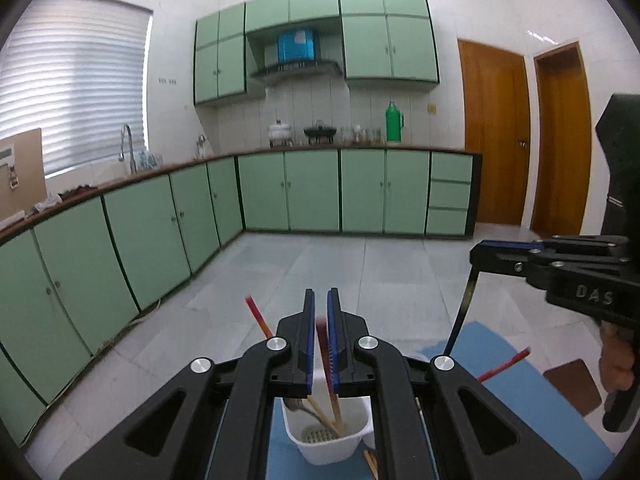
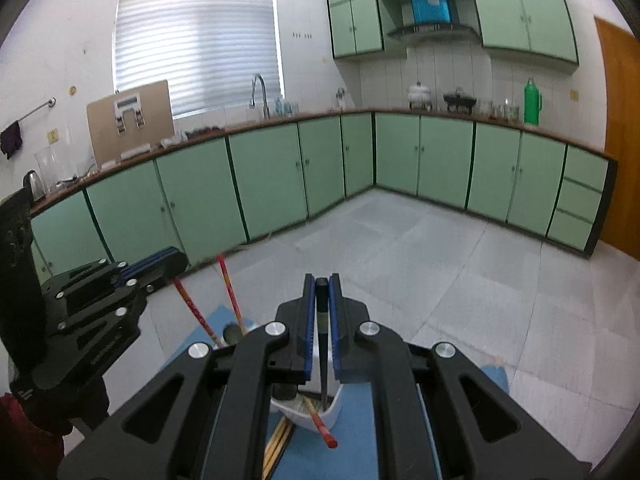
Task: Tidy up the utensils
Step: 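Open both tools to drop the chopsticks into the holder, then return both tools to the mat and close the right tool on a black chopstick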
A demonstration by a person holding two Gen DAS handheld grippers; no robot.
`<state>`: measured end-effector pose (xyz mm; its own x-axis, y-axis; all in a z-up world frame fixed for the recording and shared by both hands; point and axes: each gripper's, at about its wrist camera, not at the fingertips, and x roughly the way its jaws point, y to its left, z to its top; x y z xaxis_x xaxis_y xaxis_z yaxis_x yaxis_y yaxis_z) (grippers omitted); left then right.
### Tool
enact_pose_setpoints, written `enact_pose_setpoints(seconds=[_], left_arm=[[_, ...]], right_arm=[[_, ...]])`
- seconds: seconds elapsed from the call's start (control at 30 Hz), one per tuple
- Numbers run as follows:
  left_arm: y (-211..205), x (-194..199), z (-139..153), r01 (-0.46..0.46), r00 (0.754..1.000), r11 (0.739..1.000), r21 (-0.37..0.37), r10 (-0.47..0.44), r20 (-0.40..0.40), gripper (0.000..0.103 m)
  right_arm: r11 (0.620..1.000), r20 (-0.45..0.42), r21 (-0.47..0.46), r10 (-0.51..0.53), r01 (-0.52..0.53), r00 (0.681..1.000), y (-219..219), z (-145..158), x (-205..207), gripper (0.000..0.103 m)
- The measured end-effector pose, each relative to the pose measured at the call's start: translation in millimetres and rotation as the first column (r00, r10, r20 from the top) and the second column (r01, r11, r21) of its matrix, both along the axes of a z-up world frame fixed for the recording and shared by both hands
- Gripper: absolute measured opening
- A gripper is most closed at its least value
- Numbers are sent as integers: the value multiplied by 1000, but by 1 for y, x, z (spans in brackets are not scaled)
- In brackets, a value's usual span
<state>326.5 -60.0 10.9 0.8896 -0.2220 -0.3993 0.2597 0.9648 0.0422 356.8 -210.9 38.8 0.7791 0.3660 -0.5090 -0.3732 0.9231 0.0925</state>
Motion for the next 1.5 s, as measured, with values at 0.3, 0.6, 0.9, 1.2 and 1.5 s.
enact_pose_setpoints(seconds=[0.3,0.6,0.9,1.2,1.5], left_arm=[[19,-42,1,-40,999,998,-40,40,14,43],[31,-124,-25,-74,997,996,-52,73,-23,66],[31,-163,-105,-97,972,995,-15,92,-218,69],[31,-187,-183,-106,912,993,52,118,-393,69],[48,-196,-203,-132,875,989,69,149,-462,73]], right_arm=[[997,66,30,-72,70,995,-21,6,-32,52],[990,151,62,-135,127,979,-52,-7,-109,90],[988,-27,-3,-152,152,988,-36,-99,-163,92],[988,-229,-49,-157,149,961,-13,-188,-193,92],[991,-307,-95,-119,94,944,15,-220,-206,92]])
